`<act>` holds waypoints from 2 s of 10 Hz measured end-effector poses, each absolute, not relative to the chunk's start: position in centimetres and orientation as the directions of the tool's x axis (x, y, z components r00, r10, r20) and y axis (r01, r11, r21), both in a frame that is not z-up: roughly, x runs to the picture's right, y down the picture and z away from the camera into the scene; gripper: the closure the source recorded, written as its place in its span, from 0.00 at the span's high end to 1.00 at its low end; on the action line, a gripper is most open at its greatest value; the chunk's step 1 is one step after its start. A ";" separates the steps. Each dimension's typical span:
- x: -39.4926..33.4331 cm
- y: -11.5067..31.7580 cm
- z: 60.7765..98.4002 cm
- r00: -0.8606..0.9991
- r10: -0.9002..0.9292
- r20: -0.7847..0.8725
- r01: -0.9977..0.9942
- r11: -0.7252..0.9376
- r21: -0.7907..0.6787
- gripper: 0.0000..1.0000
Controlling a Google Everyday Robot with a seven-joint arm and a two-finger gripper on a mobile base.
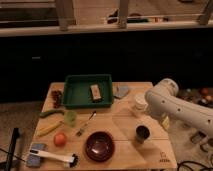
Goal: Stack cups on top of each other
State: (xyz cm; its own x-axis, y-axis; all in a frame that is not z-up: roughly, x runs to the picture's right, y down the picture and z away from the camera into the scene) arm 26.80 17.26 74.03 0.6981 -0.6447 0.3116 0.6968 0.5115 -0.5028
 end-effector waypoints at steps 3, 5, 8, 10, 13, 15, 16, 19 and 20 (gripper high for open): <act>26.5 17.6 74.4 0.642 -0.682 0.351 0.749 0.460 -0.476 0.80; 26.3 17.8 74.6 0.621 -0.694 0.365 0.767 0.441 -0.466 0.80; 26.1 18.0 75.0 0.572 -0.718 0.397 0.805 0.400 -0.438 0.80; 25.9 18.2 75.1 0.544 -0.731 0.412 0.824 0.376 -0.423 0.80; 25.7 18.5 75.4 0.497 -0.750 0.435 0.854 0.334 -0.399 0.80; 25.6 18.7 75.6 0.467 -0.762 0.449 0.871 0.307 -0.384 0.80; 25.6 18.7 75.7 0.455 -0.766 0.454 0.877 0.297 -0.378 0.80; 25.5 19.0 76.0 0.406 -0.781 0.474 0.901 0.254 -0.352 0.80; 25.5 19.0 76.1 0.390 -0.786 0.480 0.908 0.240 -0.344 0.80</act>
